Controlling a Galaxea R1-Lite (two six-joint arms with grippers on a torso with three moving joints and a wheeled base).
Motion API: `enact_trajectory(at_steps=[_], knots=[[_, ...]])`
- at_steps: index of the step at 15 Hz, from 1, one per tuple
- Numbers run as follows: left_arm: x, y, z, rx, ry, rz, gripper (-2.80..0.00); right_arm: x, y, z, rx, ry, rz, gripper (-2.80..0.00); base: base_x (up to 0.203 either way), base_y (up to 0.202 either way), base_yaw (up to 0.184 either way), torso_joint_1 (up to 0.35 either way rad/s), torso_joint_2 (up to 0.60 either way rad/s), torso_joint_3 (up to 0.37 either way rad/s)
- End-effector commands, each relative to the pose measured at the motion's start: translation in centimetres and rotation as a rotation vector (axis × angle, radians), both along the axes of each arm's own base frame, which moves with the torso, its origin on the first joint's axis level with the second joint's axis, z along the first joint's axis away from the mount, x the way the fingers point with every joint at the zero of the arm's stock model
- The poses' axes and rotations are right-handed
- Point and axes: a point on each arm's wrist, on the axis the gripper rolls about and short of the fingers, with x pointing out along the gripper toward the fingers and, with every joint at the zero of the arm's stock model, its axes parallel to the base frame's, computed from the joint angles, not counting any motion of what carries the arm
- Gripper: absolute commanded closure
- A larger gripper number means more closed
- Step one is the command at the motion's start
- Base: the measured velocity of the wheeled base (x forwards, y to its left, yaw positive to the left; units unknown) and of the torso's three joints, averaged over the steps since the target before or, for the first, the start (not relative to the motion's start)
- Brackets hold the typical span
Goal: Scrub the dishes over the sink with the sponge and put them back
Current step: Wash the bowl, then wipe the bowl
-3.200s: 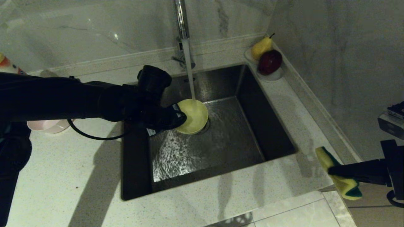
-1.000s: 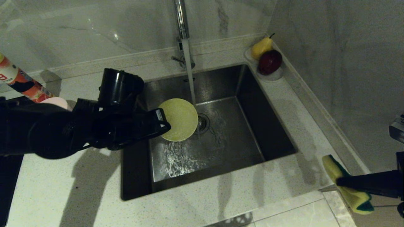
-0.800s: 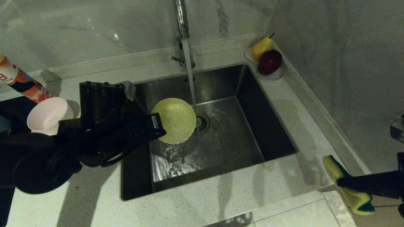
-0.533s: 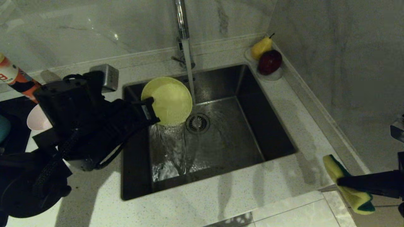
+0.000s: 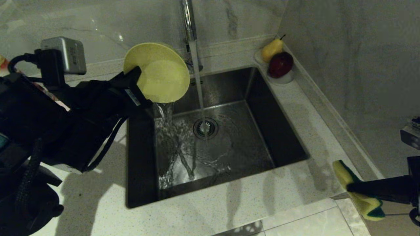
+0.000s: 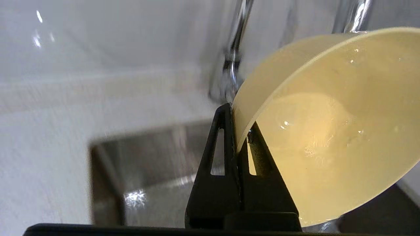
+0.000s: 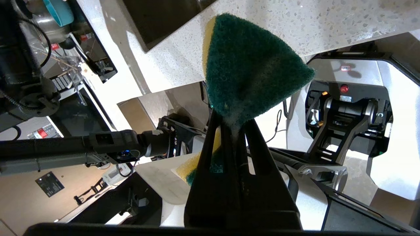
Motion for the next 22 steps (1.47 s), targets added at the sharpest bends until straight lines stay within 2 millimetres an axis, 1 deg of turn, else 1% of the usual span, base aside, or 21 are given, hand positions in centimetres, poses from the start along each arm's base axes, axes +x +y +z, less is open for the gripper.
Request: enact_trajectory(at_steps=[1, 3, 5, 6, 8, 10, 11, 13, 15, 16, 17, 18, 21, 22], knots=[[-0.6, 0.2, 0.2, -0.009, -0.036, -0.003, 0.0, 0.3, 0.1, -0.2, 0.003, 0.016, 0.002, 0.0, 0.0, 0.0, 0.0, 0.0, 0.0, 0.0], [-1.3, 0.5, 0.4, -0.022, -0.077, -0.013, 0.0, 0.2, 0.0, 0.0, 0.004, 0.009, 0.002, 0.0, 0.0, 0.0, 0.0, 0.0, 0.0, 0.0], [-1.6, 0.7, 0.4, -0.025, -0.097, -0.025, 0.0, 0.1, 0.0, 0.0, 0.005, 0.009, 0.002, 0.0, 0.0, 0.0, 0.0, 0.0, 0.0, 0.0], [-1.7, 0.7, 0.5, -0.028, -0.096, -0.028, 0.0, 0.0, 0.0, 0.0, 0.006, 0.007, 0.002, 0.0, 0.0, 0.0, 0.0, 0.0, 0.0, 0.0], [-1.4, 0.5, 0.0, -0.002, -0.032, -0.027, 0.0, -0.2, 0.1, 0.6, 0.01, -0.016, 0.011, 0.0, 0.0, 0.0, 0.0, 0.0, 0.0, 0.0], [-1.2, 0.4, -0.7, 0.04, 0.098, -0.032, 0.0, -0.5, 0.6, 2.0, 0.019, -0.065, 0.047, 0.0, 0.0, 0.0, 0.0, 0.0, 0.0, 0.0], [-1.3, 0.3, -0.7, 0.049, 0.175, -0.05, 0.0, -0.8, 0.9, 2.7, 0.026, -0.091, 0.075, 0.0, 0.0, 0.0, 0.0, 0.0, 0.0, 0.0], [-2.0, 0.1, -0.4, 0.063, 0.348, -0.098, 0.0, -1.2, 1.6, 3.9, 0.035, -0.116, 0.127, 0.0, 0.0, 0.0, 0.0, 0.0, 0.0, 0.0], [-2.4, -0.3, 0.8, 0.069, 0.512, -0.135, 0.0, -1.4, 2.3, 4.2, 0.037, -0.114, 0.179, 0.0, 0.0, 0.0, 0.0, 0.0, 0.0, 0.0], [-2.7, -0.7, 1.7, 0.057, 0.571, -0.159, 0.0, -1.5, 2.7, 4.1, 0.037, -0.107, 0.211, 0.0, 0.0, 0.0, 0.0, 0.0, 0.0, 0.0], [-3.2, -1.4, 2.2, 0.063, 0.627, -0.193, 0.0, -1.5, 3.2, 4.1, 0.037, -0.104, 0.241, 0.0, 0.0, 0.0, 0.0, 0.0, 0.0, 0.0], [-3.5, -2.3, 2.2, 0.081, 0.673, -0.227, 0.0, -1.6, 3.6, 4.3, 0.039, -0.109, 0.267, 0.0, 0.0, 0.0, 0.0, 0.0, 0.0, 0.0], [-2.9, -5.1, 1.1, 0.103, 0.76, -0.266, 0.0, -0.5, 4.9, 4.9, 0.039, -0.116, 0.31, 0.0, 0.0, 0.0, 0.0, 0.0, 0.0, 0.0], [-2.3, -6.0, 0.6, 0.098, 0.781, -0.253, 0.0, -0.2, 5.3, 5.2, 0.039, -0.12, 0.315, 0.0, 0.0, 0.0, 0.0, 0.0, 0.0, 0.0]])
